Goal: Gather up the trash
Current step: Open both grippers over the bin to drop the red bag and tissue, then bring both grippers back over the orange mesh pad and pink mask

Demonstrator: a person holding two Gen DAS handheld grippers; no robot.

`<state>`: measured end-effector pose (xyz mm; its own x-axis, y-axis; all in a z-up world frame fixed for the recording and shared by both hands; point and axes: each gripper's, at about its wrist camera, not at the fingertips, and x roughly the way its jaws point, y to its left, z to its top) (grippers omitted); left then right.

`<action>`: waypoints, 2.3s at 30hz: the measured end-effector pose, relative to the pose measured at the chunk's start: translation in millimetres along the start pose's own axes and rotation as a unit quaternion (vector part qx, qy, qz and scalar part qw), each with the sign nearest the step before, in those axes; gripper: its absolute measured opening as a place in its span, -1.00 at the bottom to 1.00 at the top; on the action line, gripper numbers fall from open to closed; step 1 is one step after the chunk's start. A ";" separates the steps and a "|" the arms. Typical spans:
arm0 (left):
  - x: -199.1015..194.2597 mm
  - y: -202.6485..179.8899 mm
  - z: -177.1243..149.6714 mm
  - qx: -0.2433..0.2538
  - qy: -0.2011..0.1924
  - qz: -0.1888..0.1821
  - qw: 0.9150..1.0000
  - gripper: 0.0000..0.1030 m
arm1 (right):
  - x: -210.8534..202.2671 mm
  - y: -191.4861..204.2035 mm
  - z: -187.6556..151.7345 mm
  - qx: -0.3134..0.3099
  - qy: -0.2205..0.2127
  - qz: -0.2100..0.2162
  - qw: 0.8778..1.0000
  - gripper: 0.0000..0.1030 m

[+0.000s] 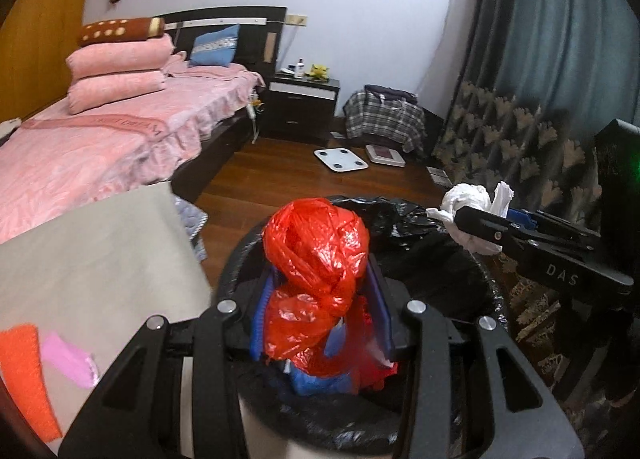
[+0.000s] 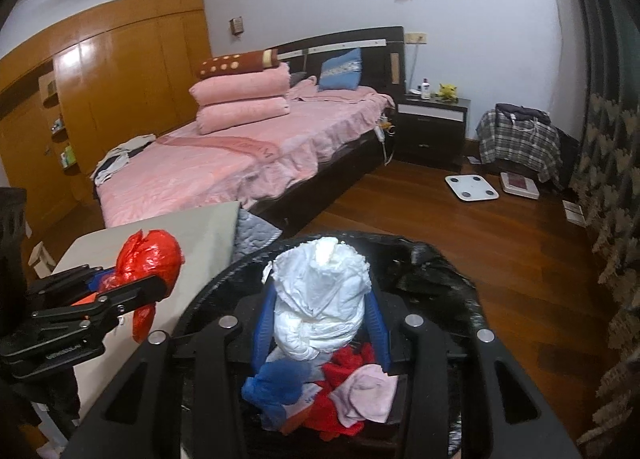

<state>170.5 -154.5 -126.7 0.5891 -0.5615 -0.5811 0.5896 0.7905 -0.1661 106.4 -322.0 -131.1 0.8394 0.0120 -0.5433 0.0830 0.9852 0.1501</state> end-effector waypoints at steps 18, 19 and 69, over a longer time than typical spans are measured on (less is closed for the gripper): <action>-2.9 11.9 -9.5 -0.014 0.002 -0.005 1.000 0.72 | -5.2 -31.2 -10.0 0.024 -0.007 -0.038 0.999 0.88; -9.4 16.7 -9.9 -0.016 -0.001 0.003 1.000 0.72 | -7.0 -28.8 -9.5 0.028 -0.009 -0.037 0.999 0.88; -128.4 275.4 -124.9 -0.196 0.054 0.270 0.941 0.75 | 119.7 254.3 -42.1 -0.113 0.067 0.158 0.979 0.73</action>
<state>188.2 165.9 -197.4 0.6723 -0.0410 -0.7392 -0.0415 0.9948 -0.0929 205.3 -62.9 -192.7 0.7245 0.3294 -0.6054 -0.3025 0.9413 0.1501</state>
